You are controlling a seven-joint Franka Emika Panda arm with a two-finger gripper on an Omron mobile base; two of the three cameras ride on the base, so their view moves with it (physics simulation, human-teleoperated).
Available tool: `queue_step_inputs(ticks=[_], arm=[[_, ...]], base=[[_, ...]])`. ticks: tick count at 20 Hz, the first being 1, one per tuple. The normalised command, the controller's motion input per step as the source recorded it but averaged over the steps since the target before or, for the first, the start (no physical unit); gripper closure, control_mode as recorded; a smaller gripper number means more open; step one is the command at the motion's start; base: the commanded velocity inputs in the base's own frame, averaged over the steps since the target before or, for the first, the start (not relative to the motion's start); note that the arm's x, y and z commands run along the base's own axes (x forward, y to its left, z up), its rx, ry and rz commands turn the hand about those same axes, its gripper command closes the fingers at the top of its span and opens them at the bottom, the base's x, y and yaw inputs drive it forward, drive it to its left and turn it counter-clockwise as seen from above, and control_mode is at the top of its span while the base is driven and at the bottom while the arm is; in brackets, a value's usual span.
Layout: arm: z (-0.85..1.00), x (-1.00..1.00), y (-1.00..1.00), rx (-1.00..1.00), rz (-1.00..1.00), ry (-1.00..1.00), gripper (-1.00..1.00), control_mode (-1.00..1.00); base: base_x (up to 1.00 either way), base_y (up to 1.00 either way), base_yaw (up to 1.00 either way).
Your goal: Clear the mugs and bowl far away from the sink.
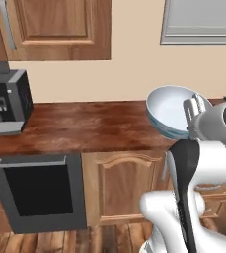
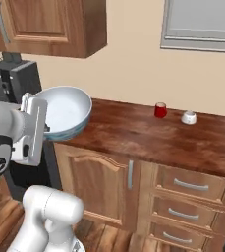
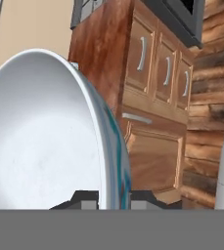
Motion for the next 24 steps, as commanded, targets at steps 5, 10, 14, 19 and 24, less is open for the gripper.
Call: queue_step_inputs(ticks=[5,10,14,19,24], arm=[[0.0,0.0,0.0,0.0,0.0,0.0,1.0,1.0],[0.0,0.0,0.0,0.0,0.0,0.0,1.0,1.0],[0.0,0.0,0.0,0.0,0.0,0.0,1.0,1.0],[0.0,0.0,0.0,0.0,0.0,0.0,1.0,1.0],[0.0,0.0,0.0,0.0,0.0,0.0,1.0,1.0]], base=[[0.04,-0.91,0.19],[0.04,-0.99,-0.12],[0.35,-0.59,-0.11],[0.72,-0.09,-0.12],[0.62,-0.37,-0.23]])
